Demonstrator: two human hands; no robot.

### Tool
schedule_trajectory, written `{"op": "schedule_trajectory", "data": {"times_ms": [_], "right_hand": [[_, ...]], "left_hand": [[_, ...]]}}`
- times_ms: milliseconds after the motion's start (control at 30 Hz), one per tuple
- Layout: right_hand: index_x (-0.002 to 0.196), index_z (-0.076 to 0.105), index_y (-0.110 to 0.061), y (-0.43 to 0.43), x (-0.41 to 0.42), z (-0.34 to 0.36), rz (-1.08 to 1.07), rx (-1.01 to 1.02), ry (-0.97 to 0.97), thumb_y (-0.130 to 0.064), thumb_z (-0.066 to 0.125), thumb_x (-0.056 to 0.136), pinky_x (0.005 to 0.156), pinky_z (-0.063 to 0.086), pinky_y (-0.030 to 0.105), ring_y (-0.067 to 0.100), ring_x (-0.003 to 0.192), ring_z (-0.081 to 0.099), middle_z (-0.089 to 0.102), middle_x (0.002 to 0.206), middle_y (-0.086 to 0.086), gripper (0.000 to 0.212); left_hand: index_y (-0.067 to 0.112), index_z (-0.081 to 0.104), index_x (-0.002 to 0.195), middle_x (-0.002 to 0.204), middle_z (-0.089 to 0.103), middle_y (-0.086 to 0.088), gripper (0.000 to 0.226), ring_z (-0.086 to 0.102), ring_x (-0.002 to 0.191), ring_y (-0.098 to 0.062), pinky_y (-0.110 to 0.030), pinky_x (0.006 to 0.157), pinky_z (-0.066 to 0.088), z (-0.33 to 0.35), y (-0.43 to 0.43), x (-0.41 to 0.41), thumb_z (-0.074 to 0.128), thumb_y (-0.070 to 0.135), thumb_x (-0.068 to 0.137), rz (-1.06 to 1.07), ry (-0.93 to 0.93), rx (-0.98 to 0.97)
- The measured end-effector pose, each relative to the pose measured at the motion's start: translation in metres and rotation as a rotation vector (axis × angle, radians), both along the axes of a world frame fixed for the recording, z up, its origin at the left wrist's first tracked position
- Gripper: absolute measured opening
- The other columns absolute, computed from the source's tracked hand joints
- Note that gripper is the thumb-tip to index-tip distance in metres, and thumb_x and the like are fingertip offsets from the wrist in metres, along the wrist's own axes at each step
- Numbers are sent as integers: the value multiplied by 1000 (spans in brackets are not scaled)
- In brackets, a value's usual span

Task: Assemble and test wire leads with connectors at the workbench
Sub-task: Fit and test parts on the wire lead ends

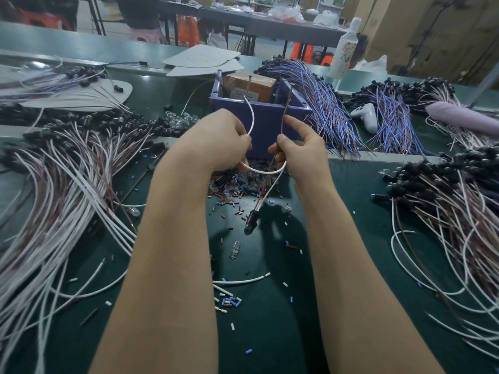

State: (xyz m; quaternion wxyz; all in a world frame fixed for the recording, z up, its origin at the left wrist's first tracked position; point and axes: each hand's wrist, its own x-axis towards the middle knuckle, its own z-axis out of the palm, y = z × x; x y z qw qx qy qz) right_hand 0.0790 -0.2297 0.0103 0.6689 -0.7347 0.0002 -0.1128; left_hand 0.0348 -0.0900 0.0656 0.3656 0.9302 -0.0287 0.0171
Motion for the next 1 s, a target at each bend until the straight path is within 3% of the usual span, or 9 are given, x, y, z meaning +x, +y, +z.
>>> {"op": "schedule_trajectory", "data": {"times_ms": [300,467,567,633,733,800,900,933,1000], "right_hand": [[134,49,-15,0,-1,-1,11,18,4,-4,49,96,55,44,22,2,42,48,62,58,-2,40],[133,50,-16,-1,0,-2,17,44,4,-3,49,95,54,44,22,2,42,48,61,54,-5,39],[126,51,-17,1,-1,-1,22,95,16,-3,49,95,50,41,21,6,45,49,61,57,-1,35],[119,52,-15,1,-2,2,46,265,60,-2,47,95,43,35,19,8,47,47,58,58,1,28],[105,54,-11,-6,-3,15,160,706,111,-3,41,97,33,23,13,3,36,36,49,47,-5,17],[90,52,-13,-13,-5,24,255,981,65,-6,37,98,29,20,13,1,30,29,43,43,-6,18],[76,46,-11,-23,-5,31,303,1305,-7,-7,32,99,27,17,14,4,26,24,38,40,-4,27],[71,42,-11,-24,-5,32,285,1376,-9,-7,31,99,27,16,14,4,26,23,38,39,-3,30],[63,37,-12,-27,-6,31,204,1425,37,-6,31,97,27,21,15,5,25,24,35,37,-3,35]], "left_hand": [[16,68,100,57,60,9,23,49,54,0,-17,51,33,-2,1,1,46,21,99,-35,-24,18],[21,65,93,47,59,9,20,48,39,9,-4,39,33,-2,0,2,46,22,99,-101,-50,5],[20,64,93,50,63,9,23,51,46,5,-6,49,39,-4,1,4,44,24,100,-102,-70,-91],[14,63,96,65,68,2,27,58,55,-4,-16,60,49,-3,-3,2,39,26,102,-132,-36,-460],[11,62,104,94,71,-6,42,68,79,-14,-27,75,58,-1,-8,0,28,36,103,-279,110,-1128],[17,62,108,110,69,-3,47,67,93,-15,-31,87,54,-6,-11,4,23,41,103,-230,131,-1012],[19,60,112,113,67,-3,36,67,92,-13,-36,88,54,-14,-15,0,36,43,100,-231,202,-429],[19,59,110,106,69,-4,32,69,86,-15,-34,84,56,-17,-18,-3,40,43,98,-284,278,-420],[23,55,109,89,73,-6,21,70,74,-16,-29,73,59,-18,-22,-7,44,37,98,-363,362,-620]]}}
